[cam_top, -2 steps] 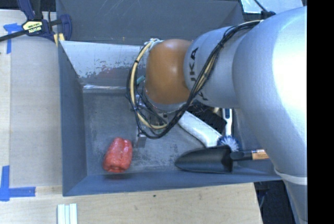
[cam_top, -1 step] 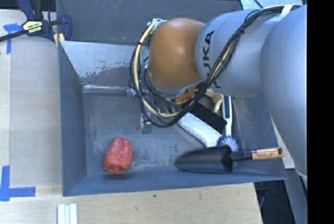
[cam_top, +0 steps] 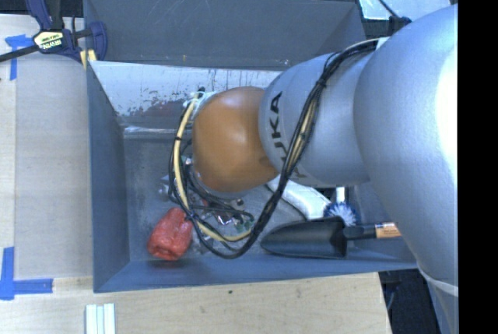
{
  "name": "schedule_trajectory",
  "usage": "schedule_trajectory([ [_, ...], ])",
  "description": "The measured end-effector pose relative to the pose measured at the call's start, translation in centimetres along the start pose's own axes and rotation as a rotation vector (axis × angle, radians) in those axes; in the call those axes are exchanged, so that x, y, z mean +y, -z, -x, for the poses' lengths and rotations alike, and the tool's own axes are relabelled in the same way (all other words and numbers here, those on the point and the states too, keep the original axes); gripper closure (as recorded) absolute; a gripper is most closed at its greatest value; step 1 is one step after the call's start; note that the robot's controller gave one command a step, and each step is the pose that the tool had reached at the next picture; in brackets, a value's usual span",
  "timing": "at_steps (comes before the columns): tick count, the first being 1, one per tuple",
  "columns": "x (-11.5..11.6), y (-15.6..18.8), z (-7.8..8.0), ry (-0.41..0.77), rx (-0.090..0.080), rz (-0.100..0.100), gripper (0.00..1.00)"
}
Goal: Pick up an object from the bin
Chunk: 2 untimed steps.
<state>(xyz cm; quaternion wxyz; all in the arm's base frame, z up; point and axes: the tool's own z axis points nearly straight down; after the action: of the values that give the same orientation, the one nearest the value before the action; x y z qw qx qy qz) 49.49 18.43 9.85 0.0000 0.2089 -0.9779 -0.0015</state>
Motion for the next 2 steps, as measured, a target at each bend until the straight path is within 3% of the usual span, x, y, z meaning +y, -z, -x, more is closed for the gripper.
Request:
schedule_trajectory([
  [1,-0.3,-2.9,1.3,0.252,-0.023,-0.014,0.00],
  [2,4.6,-2.5,1.7,0.513,-0.025,-0.009,1.00],
])
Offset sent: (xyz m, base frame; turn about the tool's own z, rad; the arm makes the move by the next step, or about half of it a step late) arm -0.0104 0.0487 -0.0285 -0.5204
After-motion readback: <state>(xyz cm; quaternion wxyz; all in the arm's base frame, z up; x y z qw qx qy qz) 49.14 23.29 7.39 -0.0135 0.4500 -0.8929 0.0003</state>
